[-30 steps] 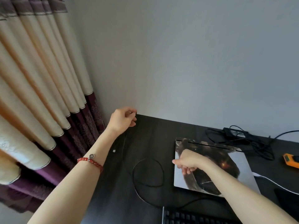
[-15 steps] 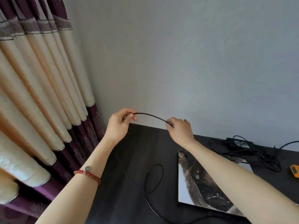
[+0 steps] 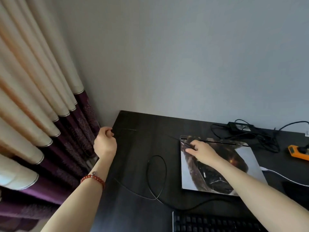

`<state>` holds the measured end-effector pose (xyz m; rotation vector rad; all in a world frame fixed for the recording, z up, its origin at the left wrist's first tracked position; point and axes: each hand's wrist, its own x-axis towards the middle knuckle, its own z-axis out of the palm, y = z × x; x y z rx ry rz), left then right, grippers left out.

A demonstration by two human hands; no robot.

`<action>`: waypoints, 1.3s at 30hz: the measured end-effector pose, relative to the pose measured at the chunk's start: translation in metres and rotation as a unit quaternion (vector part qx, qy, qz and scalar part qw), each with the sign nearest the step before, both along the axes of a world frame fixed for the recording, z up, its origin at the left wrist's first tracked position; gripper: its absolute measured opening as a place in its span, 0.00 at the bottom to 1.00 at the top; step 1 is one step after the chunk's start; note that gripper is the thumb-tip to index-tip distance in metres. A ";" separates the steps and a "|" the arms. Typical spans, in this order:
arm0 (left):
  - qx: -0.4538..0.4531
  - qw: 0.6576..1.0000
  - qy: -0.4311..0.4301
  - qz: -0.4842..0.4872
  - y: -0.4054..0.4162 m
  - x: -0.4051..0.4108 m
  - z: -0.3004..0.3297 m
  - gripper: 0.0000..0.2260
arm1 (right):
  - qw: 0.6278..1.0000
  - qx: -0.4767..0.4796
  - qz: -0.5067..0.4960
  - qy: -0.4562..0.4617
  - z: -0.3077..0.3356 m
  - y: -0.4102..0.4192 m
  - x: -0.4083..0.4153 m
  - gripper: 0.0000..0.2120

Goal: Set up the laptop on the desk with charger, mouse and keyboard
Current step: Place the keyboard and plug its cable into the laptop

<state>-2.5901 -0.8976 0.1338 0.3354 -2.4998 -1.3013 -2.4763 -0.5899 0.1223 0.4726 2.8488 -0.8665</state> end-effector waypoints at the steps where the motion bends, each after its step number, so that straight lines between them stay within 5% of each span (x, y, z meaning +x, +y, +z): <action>1: -0.011 1.000 -0.016 0.009 -0.003 -0.002 -0.005 0.11 | 1.000 0.012 -0.002 -0.013 -0.005 0.005 0.002 0.14; 5: -0.125 0.987 -0.096 -0.039 -0.009 -0.007 -0.025 0.13 | 0.998 0.032 0.011 -0.044 -0.015 0.022 0.018 0.13; 8: -0.221 0.957 -0.088 -0.168 0.016 0.001 -0.035 0.22 | 0.997 0.041 0.063 -0.034 -0.020 0.010 0.021 0.14; 11: -0.249 0.892 -0.041 -0.374 0.062 0.025 -0.047 0.25 | 0.994 0.040 0.096 -0.020 -0.026 -0.012 0.016 0.12; 14: -0.276 0.834 -0.046 -0.476 0.099 0.046 -0.065 0.23 | 0.996 -0.001 0.092 0.000 -0.030 -0.028 0.011 0.13; 19: -0.277 0.818 -0.047 -0.503 0.112 0.044 -0.086 0.15 | 0.993 0.000 0.115 -0.024 -0.039 -0.026 0.016 0.11; 23: -0.183 0.794 -0.108 -0.570 0.114 0.043 -0.099 0.12 | 0.994 -0.073 0.067 -0.041 -0.059 -0.023 0.018 0.11; 31: -0.161 0.827 -0.118 -0.525 0.103 0.035 -0.128 0.10 | 0.987 -0.152 -0.019 -0.046 -0.097 -0.021 0.011 0.08; 35: -0.100 0.816 -0.150 -0.550 0.110 0.035 -0.135 0.11 | 0.978 -0.199 -0.047 -0.032 -0.106 -0.022 0.005 0.07; 39: -0.128 0.812 -0.178 -0.541 0.117 0.038 -0.144 0.13 | 0.984 -0.142 -0.101 0.032 -0.111 -0.023 0.002 0.08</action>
